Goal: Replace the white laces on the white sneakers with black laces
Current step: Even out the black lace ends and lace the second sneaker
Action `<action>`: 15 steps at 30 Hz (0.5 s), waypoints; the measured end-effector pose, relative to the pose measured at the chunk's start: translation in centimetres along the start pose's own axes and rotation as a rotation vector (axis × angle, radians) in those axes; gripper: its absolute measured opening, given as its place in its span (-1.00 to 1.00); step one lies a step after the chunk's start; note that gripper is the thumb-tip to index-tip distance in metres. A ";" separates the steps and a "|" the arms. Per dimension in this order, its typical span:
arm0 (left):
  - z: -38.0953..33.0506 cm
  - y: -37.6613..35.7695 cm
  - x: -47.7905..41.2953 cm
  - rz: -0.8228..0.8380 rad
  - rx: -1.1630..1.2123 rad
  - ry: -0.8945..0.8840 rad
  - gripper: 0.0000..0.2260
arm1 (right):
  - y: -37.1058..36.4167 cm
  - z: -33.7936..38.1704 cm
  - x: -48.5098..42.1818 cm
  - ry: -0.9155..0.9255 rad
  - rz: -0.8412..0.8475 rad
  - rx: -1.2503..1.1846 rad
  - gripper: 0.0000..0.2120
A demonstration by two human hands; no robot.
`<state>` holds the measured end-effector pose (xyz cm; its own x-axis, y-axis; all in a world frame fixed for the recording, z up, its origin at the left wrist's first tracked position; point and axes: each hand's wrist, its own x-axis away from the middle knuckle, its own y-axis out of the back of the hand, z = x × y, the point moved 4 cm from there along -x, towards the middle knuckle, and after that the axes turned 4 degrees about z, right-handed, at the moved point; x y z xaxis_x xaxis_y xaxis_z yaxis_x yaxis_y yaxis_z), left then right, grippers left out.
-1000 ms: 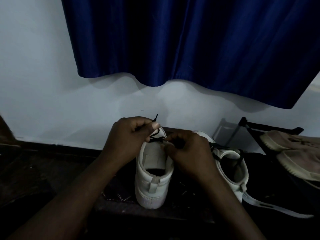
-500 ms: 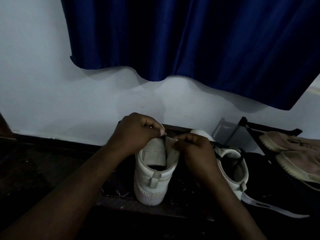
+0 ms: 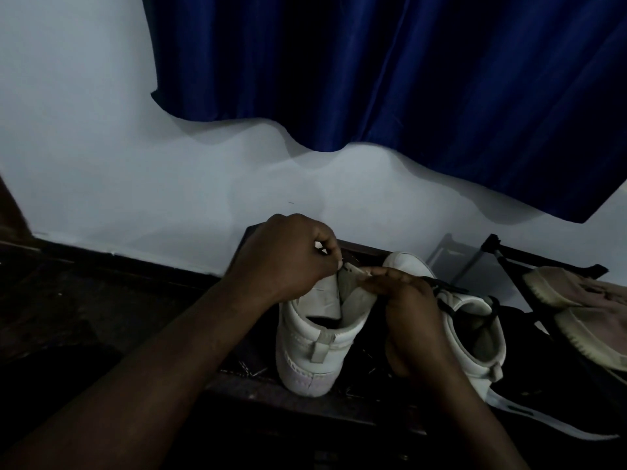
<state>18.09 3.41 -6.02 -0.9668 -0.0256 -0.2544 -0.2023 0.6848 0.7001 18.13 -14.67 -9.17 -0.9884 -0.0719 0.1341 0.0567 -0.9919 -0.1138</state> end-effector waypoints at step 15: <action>-0.5 -0.5 0.0 -0.014 -0.031 -0.066 -0.97 | 0.0 0.3 0.1 0.029 0.002 0.040 -0.83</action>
<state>18.08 2.73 -6.01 -0.9517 0.0140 -0.3068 -0.2211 0.6620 0.7161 18.08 -14.72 -8.88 -0.9919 -0.0718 0.1047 0.0642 -0.9952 -0.0743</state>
